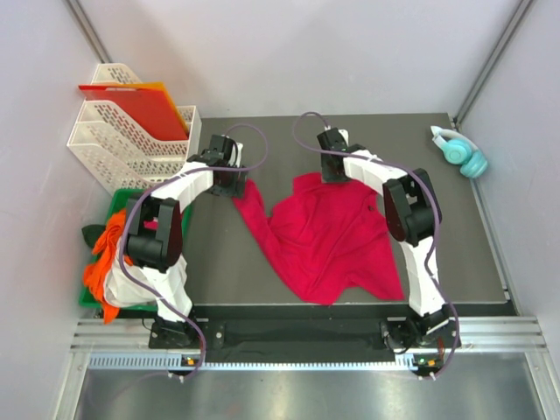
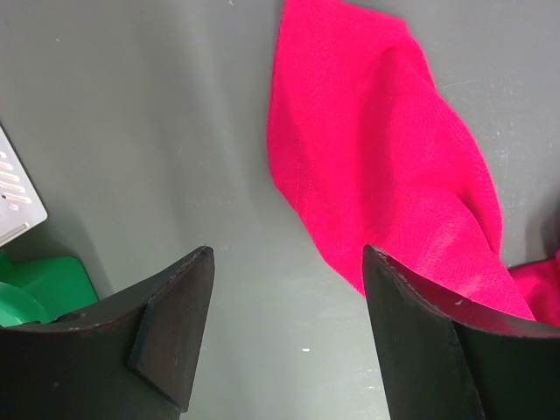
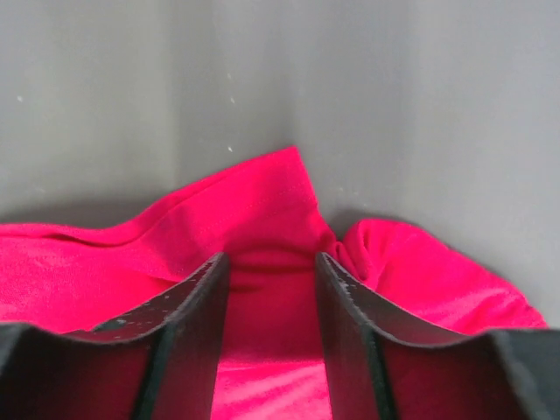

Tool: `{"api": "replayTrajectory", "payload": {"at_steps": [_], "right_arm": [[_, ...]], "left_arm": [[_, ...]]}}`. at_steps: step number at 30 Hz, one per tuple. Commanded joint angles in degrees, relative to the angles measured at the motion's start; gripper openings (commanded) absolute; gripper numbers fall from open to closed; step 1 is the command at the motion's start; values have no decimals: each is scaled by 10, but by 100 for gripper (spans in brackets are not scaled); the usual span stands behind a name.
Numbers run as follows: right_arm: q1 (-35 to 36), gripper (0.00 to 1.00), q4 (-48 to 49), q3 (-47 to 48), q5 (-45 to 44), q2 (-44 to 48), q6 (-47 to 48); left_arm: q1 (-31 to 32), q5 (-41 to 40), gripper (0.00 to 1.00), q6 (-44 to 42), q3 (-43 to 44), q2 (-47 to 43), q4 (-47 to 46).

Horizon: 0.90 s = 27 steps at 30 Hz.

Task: Fold and stack the t-shirts
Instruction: Flatten the tshirt out

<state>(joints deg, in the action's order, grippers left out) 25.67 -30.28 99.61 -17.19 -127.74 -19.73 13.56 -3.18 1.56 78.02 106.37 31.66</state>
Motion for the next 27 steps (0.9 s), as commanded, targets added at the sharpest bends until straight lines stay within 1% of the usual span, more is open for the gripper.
{"api": "replayTrajectory", "payload": {"at_steps": [1, 3, 5, 9, 11, 20, 27], "right_arm": [[-8, 47, -28, -38, -17, 26, 10], [-8, 52, -4, -20, -14, 39, 7], [-8, 54, 0, 6, -14, 39, 5], [-7, 56, -29, 112, -15, -10, 9], [-8, 56, -41, 146, -21, -37, 13], [-23, 55, -40, 139, -27, -85, 16], [-26, 55, -35, 126, -30, -97, 16]], "left_arm": [[-2, 10, 73, -1, 13, -30, 2], [-2, 13, 73, 2, 14, -29, 0], [-2, 13, 73, 5, 19, -29, 1], [-2, 12, 73, 6, 22, -28, 2], [-2, 10, 73, 6, 22, -28, 2], [-2, 4, 73, 1, 19, -22, 1], [-2, 10, 73, 4, 27, -12, 4]]}}
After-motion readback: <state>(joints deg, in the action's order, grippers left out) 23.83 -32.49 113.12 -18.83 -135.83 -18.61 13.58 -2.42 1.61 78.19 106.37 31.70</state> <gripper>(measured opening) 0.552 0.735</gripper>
